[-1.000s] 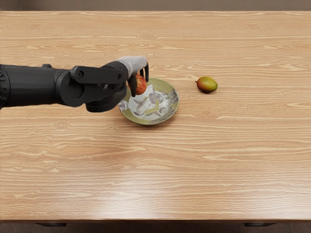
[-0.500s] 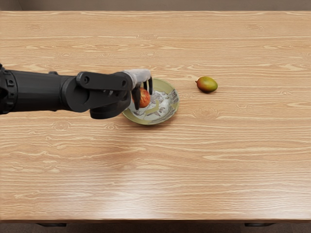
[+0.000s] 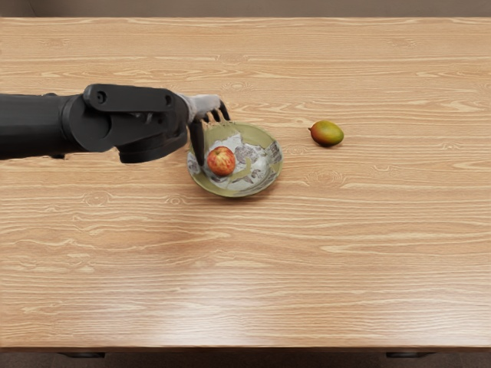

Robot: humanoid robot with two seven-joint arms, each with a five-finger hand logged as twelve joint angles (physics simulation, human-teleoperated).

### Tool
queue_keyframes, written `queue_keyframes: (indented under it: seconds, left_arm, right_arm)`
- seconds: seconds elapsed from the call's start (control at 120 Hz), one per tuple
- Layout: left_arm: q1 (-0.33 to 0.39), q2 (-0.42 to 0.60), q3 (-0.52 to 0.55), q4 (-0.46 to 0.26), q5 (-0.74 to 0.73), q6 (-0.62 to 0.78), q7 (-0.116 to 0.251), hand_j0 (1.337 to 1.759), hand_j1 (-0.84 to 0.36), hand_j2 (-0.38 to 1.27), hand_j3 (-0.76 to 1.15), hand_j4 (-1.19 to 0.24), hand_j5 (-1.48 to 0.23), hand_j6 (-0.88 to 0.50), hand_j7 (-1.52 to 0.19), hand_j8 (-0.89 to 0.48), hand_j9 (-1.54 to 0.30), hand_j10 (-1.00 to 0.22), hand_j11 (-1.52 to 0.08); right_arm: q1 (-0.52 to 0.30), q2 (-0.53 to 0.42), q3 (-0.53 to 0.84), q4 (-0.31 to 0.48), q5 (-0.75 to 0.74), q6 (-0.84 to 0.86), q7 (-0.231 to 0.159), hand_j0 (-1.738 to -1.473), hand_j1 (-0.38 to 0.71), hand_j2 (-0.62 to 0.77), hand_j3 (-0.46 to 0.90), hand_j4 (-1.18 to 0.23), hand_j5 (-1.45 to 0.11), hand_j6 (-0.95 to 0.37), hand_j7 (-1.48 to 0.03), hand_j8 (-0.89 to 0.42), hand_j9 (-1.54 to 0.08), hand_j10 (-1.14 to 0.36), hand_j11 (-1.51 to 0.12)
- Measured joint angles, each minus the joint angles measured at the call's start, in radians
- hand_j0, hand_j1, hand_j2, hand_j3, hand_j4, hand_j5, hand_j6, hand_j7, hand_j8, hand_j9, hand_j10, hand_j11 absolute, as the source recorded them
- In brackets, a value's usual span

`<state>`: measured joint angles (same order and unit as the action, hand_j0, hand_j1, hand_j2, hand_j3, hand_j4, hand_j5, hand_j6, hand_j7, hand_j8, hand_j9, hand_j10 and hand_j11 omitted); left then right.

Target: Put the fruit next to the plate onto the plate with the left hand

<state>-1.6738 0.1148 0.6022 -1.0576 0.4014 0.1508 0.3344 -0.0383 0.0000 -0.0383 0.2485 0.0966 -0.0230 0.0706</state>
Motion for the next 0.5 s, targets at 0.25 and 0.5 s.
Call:
queue_keyframes:
  seconds: [0.25,0.5]
  left_arm:
    - [0.042,0.309,-0.153,-0.041,-0.009,-0.290,0.004,1.658,0.04,0.06,0.00,-0.26,-0.34,-0.26,-0.34,-0.26,-0.34,-0.26,-0.34]
    - [0.167,0.610,-0.391,-0.097,-0.077,-0.565,0.088,1.658,0.05,0.05,0.00,-0.25,-0.33,-0.25,-0.33,-0.25,-0.33,-0.25,-0.33]
  right_arm:
    - [0.000,0.000,0.000,0.000,0.000,0.000,0.000,-1.658,-0.31,-0.01,0.00,-0.03,-0.04,-0.03,-0.04,-0.03,-0.04,-0.03,-0.04]
    - [0.000,0.000,0.000,0.000,0.000,0.000,0.000,-1.658,-0.31,-0.01,0.00,-0.03,-0.04,-0.03,-0.04,-0.03,-0.04,-0.03,-0.04]
